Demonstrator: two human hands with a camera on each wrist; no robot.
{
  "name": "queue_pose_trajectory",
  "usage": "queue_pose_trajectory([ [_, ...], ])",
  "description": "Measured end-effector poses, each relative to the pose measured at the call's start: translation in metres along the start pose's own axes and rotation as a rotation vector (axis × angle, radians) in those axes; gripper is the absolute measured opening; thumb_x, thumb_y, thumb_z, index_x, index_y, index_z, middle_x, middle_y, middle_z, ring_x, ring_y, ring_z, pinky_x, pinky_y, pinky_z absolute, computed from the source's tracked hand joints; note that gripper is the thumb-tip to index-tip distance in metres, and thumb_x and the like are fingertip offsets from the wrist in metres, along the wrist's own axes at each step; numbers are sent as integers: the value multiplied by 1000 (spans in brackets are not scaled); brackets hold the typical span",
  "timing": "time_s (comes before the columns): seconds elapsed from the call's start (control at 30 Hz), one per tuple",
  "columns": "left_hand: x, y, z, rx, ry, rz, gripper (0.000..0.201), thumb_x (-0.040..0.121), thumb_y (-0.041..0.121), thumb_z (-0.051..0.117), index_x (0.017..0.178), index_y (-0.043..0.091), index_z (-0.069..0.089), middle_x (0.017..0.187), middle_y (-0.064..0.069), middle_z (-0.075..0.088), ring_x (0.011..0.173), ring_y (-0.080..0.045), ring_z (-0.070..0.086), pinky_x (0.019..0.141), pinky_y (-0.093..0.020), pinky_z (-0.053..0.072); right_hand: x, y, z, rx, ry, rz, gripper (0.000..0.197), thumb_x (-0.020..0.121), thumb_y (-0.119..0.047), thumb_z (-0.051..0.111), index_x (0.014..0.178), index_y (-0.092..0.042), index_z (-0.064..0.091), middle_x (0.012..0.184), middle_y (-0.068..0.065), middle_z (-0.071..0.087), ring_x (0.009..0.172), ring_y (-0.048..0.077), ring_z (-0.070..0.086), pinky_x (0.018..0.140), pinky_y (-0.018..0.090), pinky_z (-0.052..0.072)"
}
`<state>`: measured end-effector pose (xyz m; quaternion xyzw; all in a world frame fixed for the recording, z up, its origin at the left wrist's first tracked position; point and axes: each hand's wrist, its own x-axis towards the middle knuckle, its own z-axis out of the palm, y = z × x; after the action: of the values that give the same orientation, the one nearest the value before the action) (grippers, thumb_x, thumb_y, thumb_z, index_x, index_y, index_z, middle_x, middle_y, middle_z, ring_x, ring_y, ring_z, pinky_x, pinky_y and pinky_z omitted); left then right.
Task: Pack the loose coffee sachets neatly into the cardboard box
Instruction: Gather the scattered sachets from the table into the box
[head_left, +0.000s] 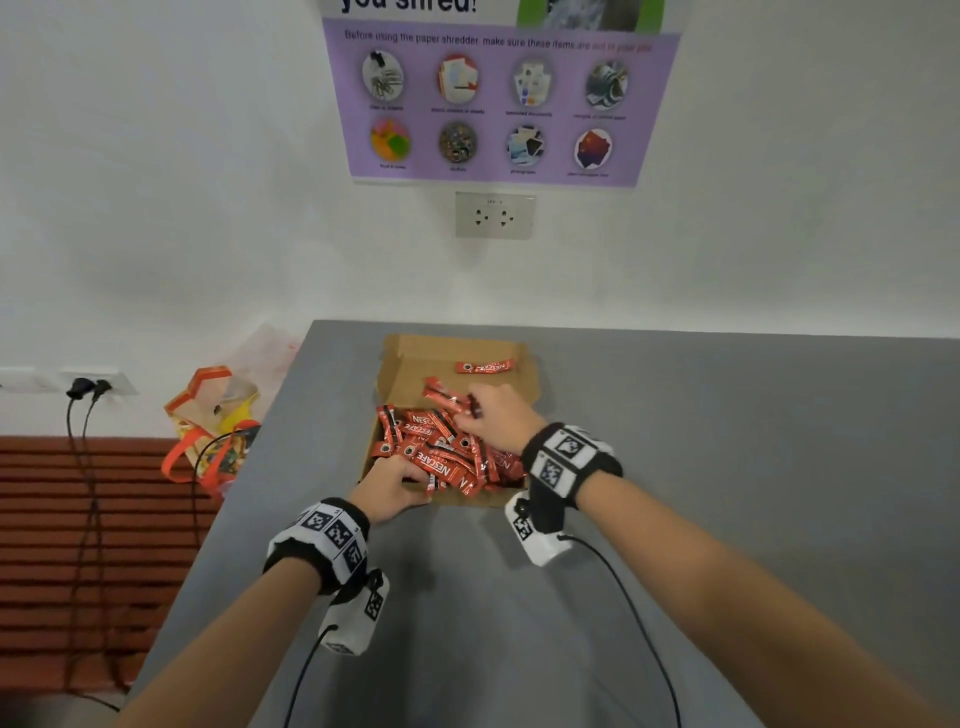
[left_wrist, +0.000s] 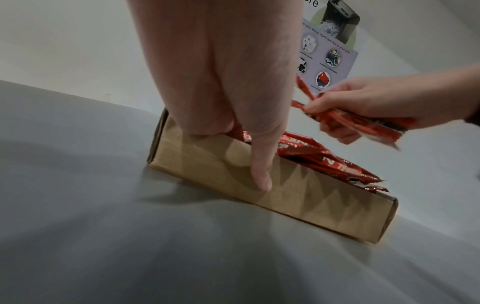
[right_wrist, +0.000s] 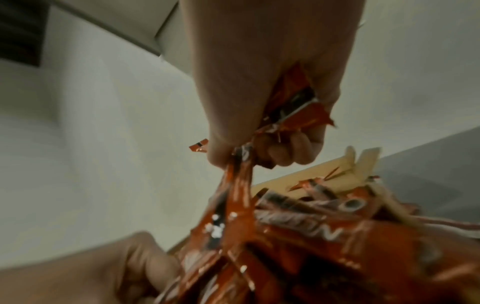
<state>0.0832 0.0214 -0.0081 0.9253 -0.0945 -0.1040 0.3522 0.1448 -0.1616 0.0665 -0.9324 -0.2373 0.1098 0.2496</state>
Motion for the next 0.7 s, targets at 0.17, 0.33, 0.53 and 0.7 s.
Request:
queue_pose_trajectory([
  [0.17, -1, 5, 0, -2, 30, -4, 17, 77, 8, 74, 93, 4, 74, 96, 4, 66, 93, -6, 55, 85, -16, 37, 9, -16, 15, -230, -51, 3, 43, 88, -46, 56, 107, -8, 53, 97, 7, 63, 86, 24, 61, 67, 30, 46],
  [0.33, -6, 2, 2, -18, 67, 22, 9, 76, 6, 73, 85, 3, 75, 90, -1, 69, 91, -12, 58, 83, -18, 39, -5, -4, 3, -129, 101, -45, 38, 97, -36, 44, 124, -10, 50, 118, 7, 58, 100, 19, 59, 80, 27, 48],
  [0.53, -15, -16, -7, 2, 113, -1, 5, 76, 2, 73, 72, -2, 72, 69, 9, 59, 68, 3, 53, 66, -7, 34, -12, 95, -22, -18, 148, 431, 36, 90, -18, 55, 124, -4, 51, 125, 16, 56, 114, 31, 53, 94, 36, 44],
  [0.7, -7, -24, -19, 27, 87, -21, 11, 77, 3, 72, 67, 0, 68, 66, 4, 58, 63, 1, 51, 64, -8, 36, 4, 127, -3, -155, -40, 437, 96, 73, -49, 73, 147, -12, 22, 147, 14, 32, 134, 33, 30, 108, 42, 31],
])
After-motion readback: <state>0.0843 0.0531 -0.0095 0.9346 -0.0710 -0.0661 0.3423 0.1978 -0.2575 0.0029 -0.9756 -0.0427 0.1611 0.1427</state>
